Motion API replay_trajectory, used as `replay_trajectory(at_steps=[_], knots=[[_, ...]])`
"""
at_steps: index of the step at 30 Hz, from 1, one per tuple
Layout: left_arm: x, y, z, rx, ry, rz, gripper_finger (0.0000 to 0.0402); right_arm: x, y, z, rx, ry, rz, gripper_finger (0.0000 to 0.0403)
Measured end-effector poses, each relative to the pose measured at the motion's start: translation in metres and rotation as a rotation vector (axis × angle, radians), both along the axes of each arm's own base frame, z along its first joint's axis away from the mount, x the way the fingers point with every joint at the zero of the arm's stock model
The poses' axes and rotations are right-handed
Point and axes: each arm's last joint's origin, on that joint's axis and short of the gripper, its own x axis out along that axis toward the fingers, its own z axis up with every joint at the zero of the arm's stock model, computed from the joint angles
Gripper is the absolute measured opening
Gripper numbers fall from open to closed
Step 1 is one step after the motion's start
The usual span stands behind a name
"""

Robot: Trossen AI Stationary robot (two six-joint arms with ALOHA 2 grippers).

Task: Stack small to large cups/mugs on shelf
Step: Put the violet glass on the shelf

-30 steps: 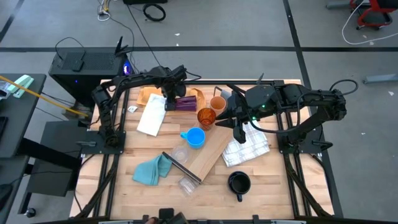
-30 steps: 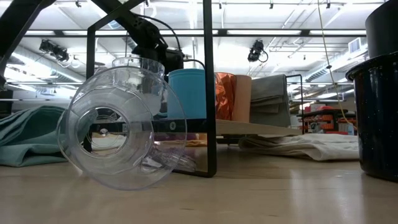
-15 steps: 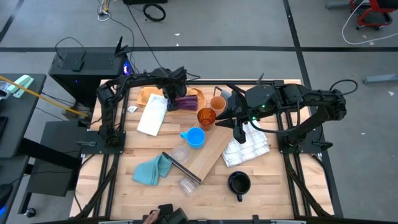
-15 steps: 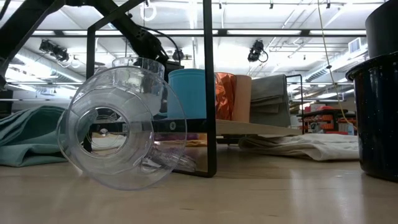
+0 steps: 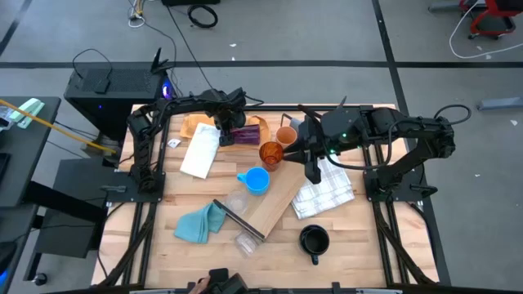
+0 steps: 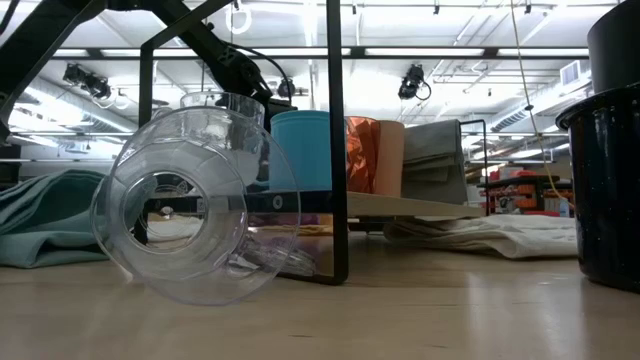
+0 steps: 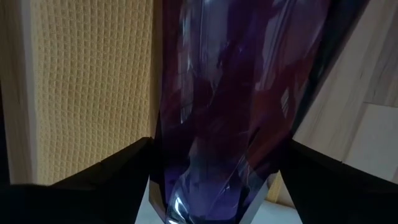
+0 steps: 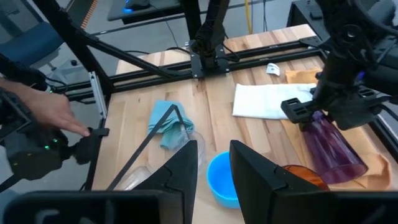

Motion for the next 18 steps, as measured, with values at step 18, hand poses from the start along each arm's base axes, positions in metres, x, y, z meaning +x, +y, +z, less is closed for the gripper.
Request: replay_trajectory(at_steps=[18], knots=[[0.008,0.005,0.036,0.039,-0.064,0.028,0.0327,0.0,0.0,0.0,-0.011,0.001,0.007,0.01]])
